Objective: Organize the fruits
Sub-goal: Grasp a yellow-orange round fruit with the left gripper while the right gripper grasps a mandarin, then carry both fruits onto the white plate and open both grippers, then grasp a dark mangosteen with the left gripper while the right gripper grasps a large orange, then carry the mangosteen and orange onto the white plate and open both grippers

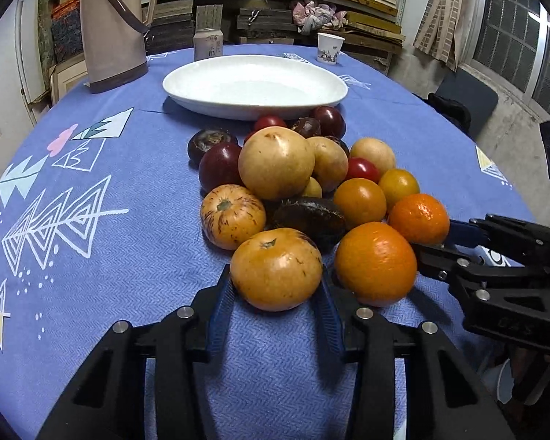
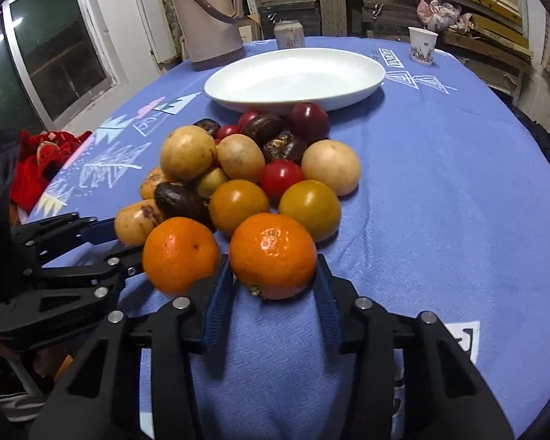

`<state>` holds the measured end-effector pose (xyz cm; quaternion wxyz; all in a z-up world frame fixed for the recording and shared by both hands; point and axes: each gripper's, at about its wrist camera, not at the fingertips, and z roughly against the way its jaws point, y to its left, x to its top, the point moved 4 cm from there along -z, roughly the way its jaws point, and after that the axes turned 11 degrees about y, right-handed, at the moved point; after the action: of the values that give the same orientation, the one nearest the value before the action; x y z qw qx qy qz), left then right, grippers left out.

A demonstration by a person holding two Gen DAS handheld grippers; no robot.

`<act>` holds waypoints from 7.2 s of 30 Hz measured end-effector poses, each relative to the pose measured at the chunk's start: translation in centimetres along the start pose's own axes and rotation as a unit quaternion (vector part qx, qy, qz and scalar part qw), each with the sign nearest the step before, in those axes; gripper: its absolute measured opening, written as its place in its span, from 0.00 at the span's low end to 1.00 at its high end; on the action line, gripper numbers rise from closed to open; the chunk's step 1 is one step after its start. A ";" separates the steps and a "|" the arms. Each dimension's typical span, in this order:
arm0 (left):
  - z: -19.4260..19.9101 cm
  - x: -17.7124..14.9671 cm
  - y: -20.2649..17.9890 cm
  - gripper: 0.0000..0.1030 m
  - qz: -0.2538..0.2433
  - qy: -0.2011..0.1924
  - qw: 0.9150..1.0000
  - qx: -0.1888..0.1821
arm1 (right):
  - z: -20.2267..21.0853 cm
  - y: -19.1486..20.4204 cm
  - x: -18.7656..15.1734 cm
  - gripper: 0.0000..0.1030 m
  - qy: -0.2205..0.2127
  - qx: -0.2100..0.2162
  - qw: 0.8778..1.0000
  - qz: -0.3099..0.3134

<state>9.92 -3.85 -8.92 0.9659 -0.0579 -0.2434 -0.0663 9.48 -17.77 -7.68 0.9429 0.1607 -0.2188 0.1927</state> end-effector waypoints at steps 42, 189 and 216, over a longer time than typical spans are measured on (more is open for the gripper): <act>-6.0 18.7 6.2 0.44 0.043 0.009 0.999 0.020 | -7.1 -5.0 20.0 0.44 0.042 -0.035 0.998 -0.006; 0.3 18.0 4.9 0.45 0.030 -0.046 0.996 0.065 | -0.3 -0.6 16.9 0.42 -0.047 0.005 0.997 0.064; -2.8 18.6 5.8 0.75 0.028 -0.009 0.995 0.092 | -4.2 -3.6 17.5 0.59 0.011 -0.001 1.000 0.015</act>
<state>28.36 -0.44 -2.89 0.9663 0.0239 -0.2556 -0.0163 27.07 -14.20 -3.79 0.9425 0.1546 -0.2112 0.2079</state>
